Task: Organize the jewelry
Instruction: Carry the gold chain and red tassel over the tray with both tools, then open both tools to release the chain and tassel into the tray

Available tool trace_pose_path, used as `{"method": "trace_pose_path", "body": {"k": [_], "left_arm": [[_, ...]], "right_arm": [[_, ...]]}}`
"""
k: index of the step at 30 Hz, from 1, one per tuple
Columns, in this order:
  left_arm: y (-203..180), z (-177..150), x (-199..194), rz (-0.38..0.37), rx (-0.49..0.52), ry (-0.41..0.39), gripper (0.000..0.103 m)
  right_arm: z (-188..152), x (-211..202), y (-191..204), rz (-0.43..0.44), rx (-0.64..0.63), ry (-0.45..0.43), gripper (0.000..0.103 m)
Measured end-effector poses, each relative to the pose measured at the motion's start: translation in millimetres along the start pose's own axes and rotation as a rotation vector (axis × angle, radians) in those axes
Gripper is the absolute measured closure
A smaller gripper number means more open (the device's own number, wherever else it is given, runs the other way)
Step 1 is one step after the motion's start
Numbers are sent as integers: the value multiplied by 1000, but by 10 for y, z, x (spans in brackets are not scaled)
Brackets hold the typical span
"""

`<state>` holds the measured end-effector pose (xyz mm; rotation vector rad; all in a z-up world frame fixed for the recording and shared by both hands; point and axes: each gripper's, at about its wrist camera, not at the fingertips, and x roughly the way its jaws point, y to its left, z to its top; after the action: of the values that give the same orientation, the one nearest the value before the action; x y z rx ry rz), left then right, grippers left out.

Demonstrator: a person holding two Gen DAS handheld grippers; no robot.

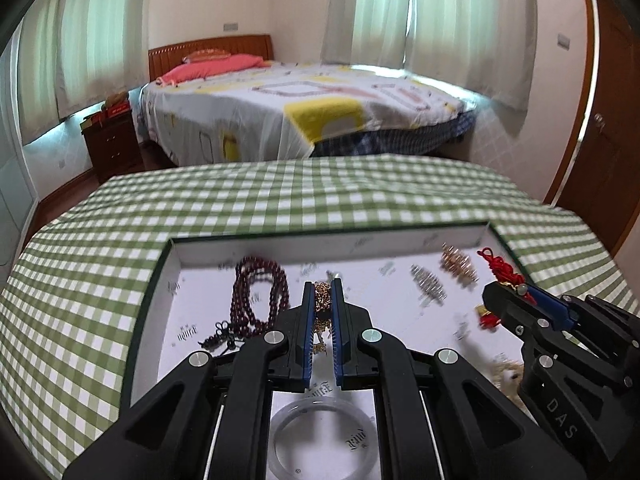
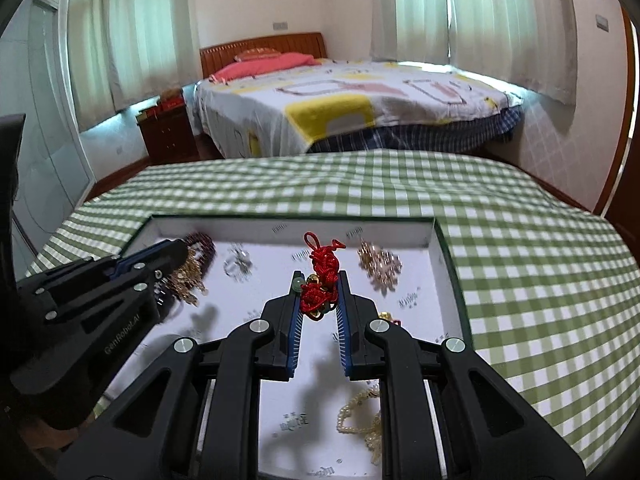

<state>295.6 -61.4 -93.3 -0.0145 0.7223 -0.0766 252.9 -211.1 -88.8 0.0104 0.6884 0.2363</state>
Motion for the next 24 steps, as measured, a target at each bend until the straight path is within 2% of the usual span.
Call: {"method": "trace_pose_path", "body": {"k": [5,12,18,21,23,24], "left_arm": [[-31,-32,117,38,10,51,95],[-74,-89,227,46,19,111,95],[-79,-123,266,48,23,131,95],[-80,-125,259,44,23,129,94],[-82,-120,270,43,26,133,93],[-85,-121,276,42,28,139,88]], "right_arm": [[-46,146,-51,1,10,39,87],[-66,274,-46,7,4,87,87],[-85,327,-48,7,1,111,87],[-92,329,-49,1,1,113,84],[-100,325,-53,1,2,114,75],[-105,320,-52,-3,1,112,72]]}}
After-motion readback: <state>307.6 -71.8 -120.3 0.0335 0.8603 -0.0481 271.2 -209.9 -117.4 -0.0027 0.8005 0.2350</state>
